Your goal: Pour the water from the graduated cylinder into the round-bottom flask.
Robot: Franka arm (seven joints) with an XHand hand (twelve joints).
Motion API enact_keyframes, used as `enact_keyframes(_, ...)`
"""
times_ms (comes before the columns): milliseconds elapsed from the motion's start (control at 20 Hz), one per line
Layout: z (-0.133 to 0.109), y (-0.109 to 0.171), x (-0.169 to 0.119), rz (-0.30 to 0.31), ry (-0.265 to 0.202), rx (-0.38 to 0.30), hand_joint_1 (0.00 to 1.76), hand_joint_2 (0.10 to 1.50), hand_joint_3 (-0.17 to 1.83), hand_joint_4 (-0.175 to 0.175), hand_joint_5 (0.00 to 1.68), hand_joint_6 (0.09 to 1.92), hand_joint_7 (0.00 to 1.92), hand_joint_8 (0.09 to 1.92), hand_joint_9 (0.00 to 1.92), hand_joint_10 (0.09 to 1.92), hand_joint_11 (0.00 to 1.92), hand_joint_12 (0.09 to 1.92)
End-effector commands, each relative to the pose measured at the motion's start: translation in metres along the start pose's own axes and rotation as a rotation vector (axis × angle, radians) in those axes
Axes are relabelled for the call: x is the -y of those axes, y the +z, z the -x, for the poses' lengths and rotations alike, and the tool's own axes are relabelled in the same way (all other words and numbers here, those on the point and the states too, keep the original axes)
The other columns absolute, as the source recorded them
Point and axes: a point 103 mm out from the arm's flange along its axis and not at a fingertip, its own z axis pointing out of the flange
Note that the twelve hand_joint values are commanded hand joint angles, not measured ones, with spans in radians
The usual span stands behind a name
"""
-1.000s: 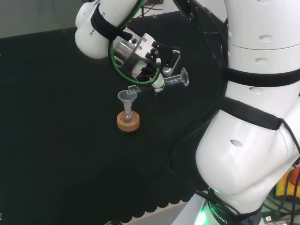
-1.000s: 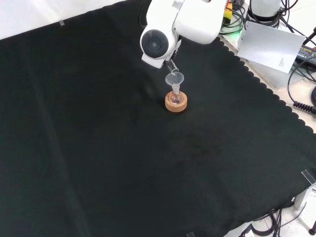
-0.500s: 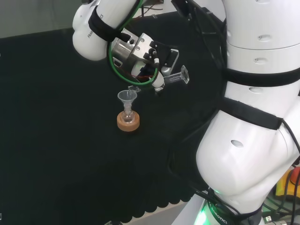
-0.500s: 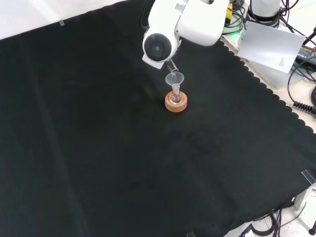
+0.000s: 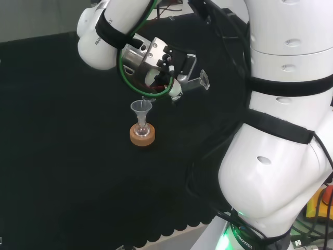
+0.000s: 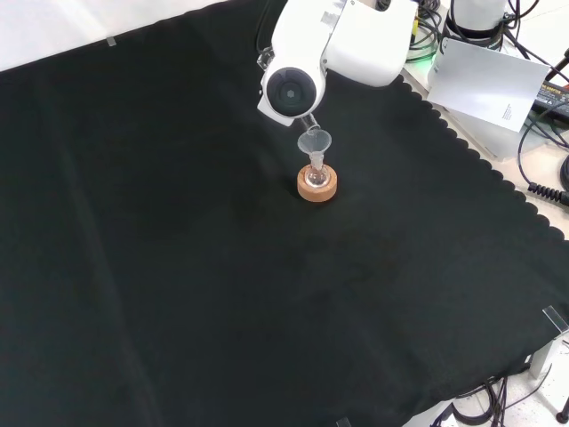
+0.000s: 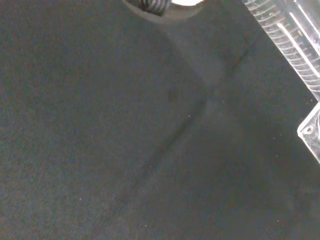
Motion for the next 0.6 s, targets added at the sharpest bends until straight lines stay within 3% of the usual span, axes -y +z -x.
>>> enact_keyframes(50, -0.0015, -0.0031, 0.0015, 0.0, 0.01, 0.019, 1.27, 1.08, 0.0, -0.175, 1.03, 0.92, 1.07, 0.89, 1.53, 0.09, 1.32, 0.66)
enact_keyframes(600, 0.0068, 0.0029, 0.0022, 0.006, 0.011, 0.024, 1.27, 1.08, 0.0, -0.175, 1.03, 0.92, 1.07, 0.89, 1.53, 0.09, 1.32, 0.66)
